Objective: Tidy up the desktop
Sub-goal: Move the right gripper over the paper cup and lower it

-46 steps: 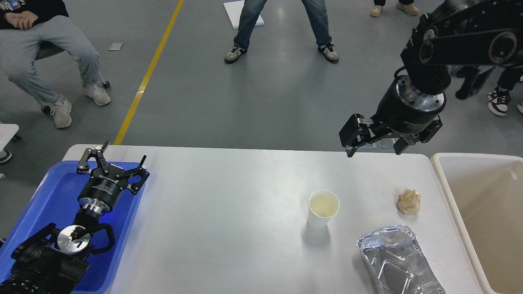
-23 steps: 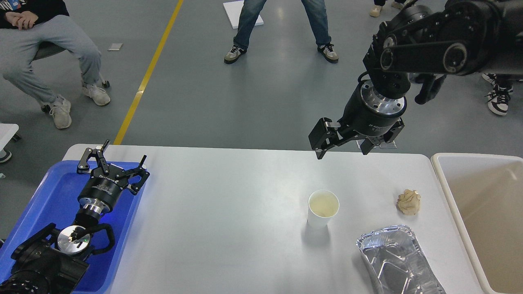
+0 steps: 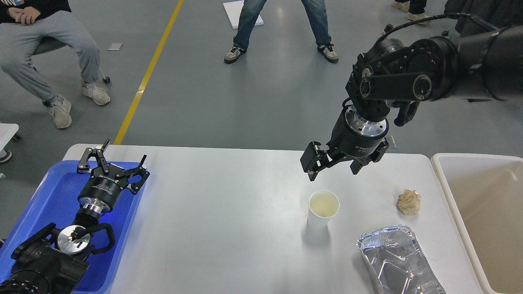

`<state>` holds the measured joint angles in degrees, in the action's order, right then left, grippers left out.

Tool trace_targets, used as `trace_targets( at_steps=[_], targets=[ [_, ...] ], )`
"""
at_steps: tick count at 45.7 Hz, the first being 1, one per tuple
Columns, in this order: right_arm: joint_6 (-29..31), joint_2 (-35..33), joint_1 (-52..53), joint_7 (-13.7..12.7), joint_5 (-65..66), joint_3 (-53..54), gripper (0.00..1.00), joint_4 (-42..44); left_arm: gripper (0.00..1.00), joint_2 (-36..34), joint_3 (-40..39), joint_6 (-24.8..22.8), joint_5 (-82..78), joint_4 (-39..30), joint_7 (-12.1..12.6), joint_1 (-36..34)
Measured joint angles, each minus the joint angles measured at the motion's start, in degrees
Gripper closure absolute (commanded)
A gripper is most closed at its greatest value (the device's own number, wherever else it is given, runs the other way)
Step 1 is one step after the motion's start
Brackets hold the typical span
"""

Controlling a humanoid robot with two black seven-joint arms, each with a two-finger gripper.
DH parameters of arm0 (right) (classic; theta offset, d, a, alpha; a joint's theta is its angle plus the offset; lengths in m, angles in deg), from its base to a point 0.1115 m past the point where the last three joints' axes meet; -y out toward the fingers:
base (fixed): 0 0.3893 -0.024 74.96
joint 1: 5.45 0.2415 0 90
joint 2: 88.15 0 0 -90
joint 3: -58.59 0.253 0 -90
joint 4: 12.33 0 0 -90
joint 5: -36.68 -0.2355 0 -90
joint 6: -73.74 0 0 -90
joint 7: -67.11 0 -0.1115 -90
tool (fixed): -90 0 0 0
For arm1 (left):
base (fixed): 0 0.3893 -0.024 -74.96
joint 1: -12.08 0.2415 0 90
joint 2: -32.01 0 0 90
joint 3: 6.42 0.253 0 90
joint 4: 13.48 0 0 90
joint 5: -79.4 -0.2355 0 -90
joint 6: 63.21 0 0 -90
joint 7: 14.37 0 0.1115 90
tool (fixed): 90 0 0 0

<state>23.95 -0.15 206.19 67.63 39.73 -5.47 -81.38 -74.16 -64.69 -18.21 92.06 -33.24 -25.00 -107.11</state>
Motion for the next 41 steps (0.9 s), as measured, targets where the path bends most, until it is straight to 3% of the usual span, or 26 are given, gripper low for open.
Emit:
trace_targets(
  at_steps=[21,41],
  targets=[
    [-1.06,1.67,-9.83,0.22,-0.32,3.12,0.0,10.65,0.0,0.0,0.0,0.0,0.0,-0.02,0.0,0.02],
    [-10.79,1.96,-19.19,0.19,0.13,3.7,0.0,13.26,0.0,0.05,0.0,0.0,0.0,-0.02,0.0,0.03]
  ],
)
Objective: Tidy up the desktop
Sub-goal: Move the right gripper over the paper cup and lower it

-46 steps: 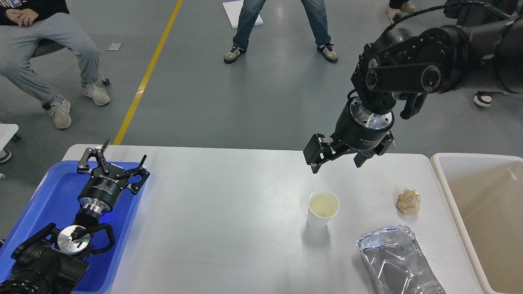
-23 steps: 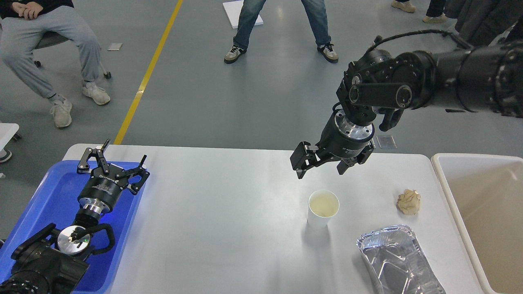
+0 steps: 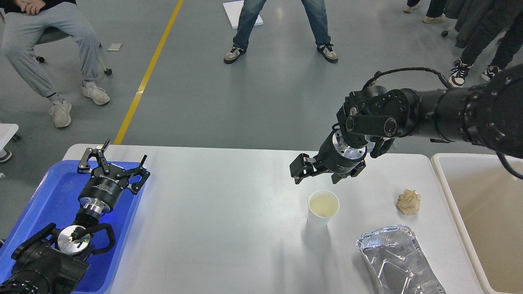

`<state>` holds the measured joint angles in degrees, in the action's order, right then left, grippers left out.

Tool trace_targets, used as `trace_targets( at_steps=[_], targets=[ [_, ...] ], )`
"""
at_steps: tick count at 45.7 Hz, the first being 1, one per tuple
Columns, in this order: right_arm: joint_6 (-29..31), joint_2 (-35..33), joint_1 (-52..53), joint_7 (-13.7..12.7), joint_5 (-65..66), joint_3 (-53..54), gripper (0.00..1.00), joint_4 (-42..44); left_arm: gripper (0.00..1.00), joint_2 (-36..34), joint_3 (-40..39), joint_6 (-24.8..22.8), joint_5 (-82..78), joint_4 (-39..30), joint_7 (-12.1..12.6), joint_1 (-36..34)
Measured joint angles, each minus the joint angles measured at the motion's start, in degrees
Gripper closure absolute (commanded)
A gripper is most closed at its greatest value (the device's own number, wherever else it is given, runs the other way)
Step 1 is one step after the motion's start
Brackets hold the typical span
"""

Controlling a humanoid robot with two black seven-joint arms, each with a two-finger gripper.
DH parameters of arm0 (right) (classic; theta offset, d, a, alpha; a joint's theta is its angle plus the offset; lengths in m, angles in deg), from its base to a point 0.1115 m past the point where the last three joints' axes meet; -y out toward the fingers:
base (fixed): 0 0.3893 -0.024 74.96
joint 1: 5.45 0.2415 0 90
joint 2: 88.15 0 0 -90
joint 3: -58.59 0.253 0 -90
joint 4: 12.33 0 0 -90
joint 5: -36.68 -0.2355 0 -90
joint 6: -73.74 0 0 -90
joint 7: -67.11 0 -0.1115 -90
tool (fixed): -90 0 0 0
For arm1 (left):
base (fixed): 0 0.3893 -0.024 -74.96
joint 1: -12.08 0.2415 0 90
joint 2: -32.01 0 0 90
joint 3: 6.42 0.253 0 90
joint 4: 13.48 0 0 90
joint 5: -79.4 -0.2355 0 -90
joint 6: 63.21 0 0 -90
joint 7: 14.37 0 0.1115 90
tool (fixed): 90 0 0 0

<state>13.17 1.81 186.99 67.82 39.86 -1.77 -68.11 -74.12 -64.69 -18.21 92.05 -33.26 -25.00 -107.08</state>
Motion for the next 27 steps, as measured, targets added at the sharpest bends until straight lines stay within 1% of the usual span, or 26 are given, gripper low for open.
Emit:
trace_targets(
  at_steps=[11,27],
  targets=[
    [-5.5,0.03,-4.39,-0.03,0.89,-0.28,0.0,0.13,0.0,-0.03,0.0,0.0,0.0,0.0,0.0,0.0],
    [-7.62,0.04,-8.21,-0.08,2.28,-1.91,0.0,0.4,0.0,0.01,0.0,0.0,0.0,0.0,0.0,0.03]
  ],
)
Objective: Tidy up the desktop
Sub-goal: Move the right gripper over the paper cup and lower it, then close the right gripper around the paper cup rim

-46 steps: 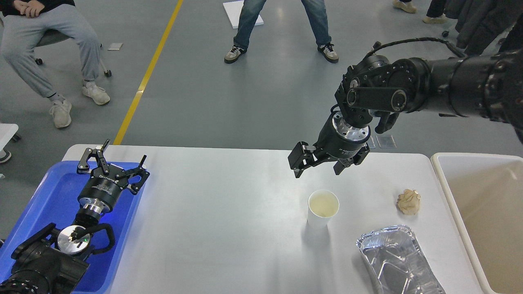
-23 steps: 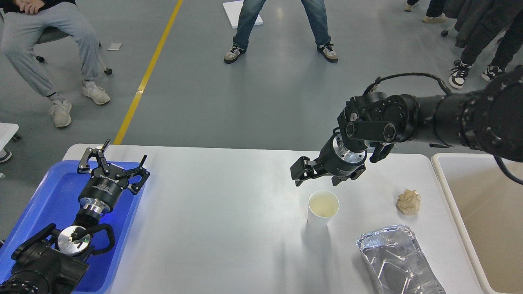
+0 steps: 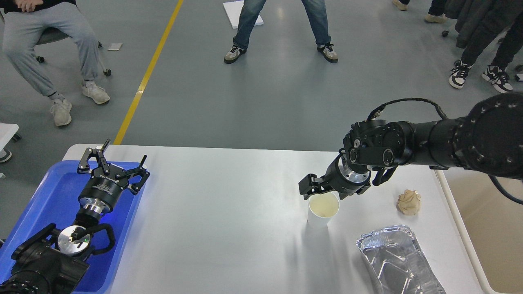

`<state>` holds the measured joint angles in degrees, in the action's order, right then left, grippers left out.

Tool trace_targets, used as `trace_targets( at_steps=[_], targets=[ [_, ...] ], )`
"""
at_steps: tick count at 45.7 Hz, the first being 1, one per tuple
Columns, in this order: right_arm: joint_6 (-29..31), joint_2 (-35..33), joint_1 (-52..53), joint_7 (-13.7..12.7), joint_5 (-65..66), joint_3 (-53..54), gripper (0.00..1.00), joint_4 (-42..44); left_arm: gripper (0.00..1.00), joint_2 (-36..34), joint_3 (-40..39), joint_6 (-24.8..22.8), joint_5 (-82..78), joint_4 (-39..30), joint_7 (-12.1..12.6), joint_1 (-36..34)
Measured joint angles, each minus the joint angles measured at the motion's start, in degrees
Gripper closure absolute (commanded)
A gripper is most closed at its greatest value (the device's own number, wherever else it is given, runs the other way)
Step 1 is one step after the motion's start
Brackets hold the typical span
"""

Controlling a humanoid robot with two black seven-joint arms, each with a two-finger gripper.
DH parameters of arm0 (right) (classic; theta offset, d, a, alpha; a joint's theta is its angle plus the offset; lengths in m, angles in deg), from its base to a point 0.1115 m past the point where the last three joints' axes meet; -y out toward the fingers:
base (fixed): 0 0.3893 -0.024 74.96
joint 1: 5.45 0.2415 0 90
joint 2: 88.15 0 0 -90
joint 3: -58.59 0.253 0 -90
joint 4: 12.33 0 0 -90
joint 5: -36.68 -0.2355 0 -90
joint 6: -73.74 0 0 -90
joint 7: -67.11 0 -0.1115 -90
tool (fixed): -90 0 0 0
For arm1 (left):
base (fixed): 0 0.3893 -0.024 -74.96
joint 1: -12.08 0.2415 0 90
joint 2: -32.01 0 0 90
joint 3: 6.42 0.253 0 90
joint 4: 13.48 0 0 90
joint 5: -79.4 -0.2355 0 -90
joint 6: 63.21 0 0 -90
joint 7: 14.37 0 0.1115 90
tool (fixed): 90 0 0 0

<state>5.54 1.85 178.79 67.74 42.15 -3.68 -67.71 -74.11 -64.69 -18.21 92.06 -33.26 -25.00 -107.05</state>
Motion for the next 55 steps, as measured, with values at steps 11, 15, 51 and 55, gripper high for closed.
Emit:
trace_targets(
  at_steps=[11,15,51,55],
  targets=[
    [-0.37,0.0,-1.87,-0.01,0.01,-1.48,0.0,0.54,0.0,0.01,0.0,0.0,0.0,0.0,0.0,0.01],
    [-0.45,0.0,-2.33,-0.01,-0.06,-1.6,0.0,0.77,0.0,0.02,0.0,0.0,0.0,0.0,0.0,0.02],
    [-4.08,0.0,-7.68,-0.04,-0.04,-0.62,0.0,6.92,0.0,0.02,0.0,0.0,0.0,0.0,-0.08,0.03],
    [-4.69,0.0,-8.17,-0.04,0.07,-0.68,0.0,7.06,0.0,0.02,0.0,0.0,0.0,0.0,-0.08,0.03]
  ],
)
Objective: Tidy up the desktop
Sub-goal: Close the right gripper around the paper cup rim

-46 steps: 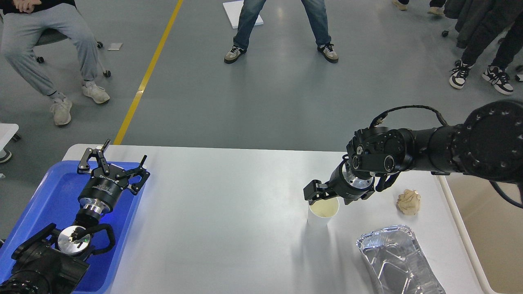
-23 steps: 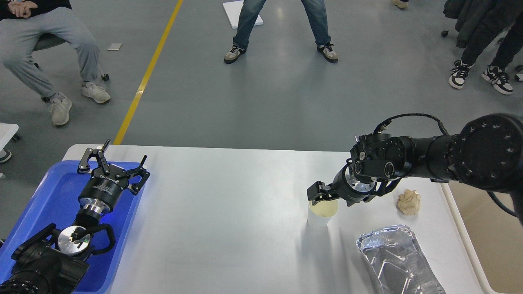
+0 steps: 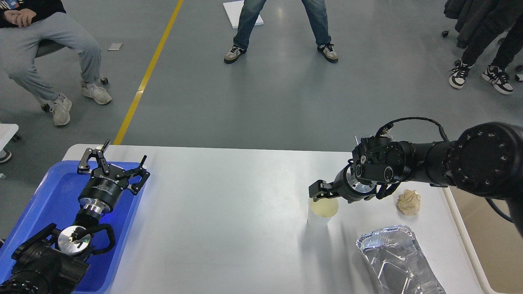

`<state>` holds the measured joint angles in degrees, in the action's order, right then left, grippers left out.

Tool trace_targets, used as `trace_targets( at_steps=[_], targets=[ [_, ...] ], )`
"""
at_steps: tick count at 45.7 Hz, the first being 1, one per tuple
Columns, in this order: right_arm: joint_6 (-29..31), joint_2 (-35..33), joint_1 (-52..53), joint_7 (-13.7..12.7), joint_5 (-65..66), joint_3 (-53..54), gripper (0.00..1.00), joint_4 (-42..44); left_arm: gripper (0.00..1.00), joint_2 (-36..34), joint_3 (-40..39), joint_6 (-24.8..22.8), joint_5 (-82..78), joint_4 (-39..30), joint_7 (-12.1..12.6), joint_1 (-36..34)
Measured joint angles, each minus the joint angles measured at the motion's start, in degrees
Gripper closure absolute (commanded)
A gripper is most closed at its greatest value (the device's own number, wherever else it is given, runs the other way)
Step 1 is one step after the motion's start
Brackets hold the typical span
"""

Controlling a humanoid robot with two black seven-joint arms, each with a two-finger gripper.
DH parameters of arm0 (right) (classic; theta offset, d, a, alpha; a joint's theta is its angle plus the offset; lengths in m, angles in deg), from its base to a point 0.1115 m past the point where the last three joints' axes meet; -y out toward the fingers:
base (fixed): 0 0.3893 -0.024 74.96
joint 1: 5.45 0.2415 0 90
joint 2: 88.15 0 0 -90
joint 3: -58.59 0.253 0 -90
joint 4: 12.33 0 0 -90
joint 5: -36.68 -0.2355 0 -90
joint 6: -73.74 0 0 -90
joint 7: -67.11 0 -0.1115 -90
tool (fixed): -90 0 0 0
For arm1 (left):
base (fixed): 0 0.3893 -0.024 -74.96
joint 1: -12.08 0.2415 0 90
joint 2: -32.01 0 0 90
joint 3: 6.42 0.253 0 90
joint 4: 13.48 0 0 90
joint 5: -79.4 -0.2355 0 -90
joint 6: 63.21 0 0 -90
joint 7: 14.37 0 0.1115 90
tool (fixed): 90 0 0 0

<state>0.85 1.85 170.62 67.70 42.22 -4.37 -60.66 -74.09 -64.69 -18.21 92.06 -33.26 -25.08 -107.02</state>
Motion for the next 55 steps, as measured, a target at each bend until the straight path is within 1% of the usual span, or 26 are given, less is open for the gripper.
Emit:
trace_targets(
  at_steps=[17,21,23,26,27,31,37,39,46,49,55],
  targets=[
    [-1.1,0.0,-1.35,0.0,0.29,-0.42,0.0,0.19,0.0,0.0,0.0,0.0,0.0,0.0,-0.03,0.01],
    [-1.19,0.0,-1.55,-0.04,0.3,-0.48,0.04,0.19,0.0,0.0,0.0,0.0,0.0,0.0,-0.06,0.01],
    [-1.22,0.0,-1.63,-0.05,0.3,-0.5,0.1,0.19,0.0,0.0,0.0,0.0,0.0,0.0,-0.07,0.01],
    [-1.27,0.0,-1.72,-0.05,0.29,-0.52,0.14,0.19,0.0,0.01,0.0,0.0,0.0,0.0,-0.08,0.01],
    [-1.27,0.0,-1.74,-0.05,0.28,-0.53,0.17,0.19,0.0,0.01,0.0,0.0,0.0,0.0,-0.08,0.01],
    [-1.31,0.0,-1.79,-0.08,0.15,-0.55,0.33,0.03,0.0,0.01,0.0,0.0,0.0,0.0,-0.08,0.01],
    [-1.21,0.0,-1.81,-0.18,0.12,-0.66,0.65,-0.46,0.0,0.01,0.0,0.0,0.0,0.0,-0.09,0.01],
    [-1.14,0.0,-1.81,-0.23,0.12,-0.73,0.72,-0.67,0.0,0.01,0.0,0.0,0.0,0.0,-0.09,0.01],
    [-0.94,-0.17,-1.5,-0.51,0.1,-0.89,0.93,-1.42,0.0,0.01,0.0,0.0,0.0,0.0,-0.09,0.01],
    [-0.88,-0.28,-1.39,-0.59,0.09,-0.92,0.99,-1.59,0.0,0.01,0.0,0.0,0.0,0.0,-0.1,0.01],
    [-0.76,-0.62,-0.93,-0.71,0.07,-0.95,1.0,-1.84,0.0,0.01,0.0,0.0,0.0,0.0,-0.1,0.01]
  ],
)
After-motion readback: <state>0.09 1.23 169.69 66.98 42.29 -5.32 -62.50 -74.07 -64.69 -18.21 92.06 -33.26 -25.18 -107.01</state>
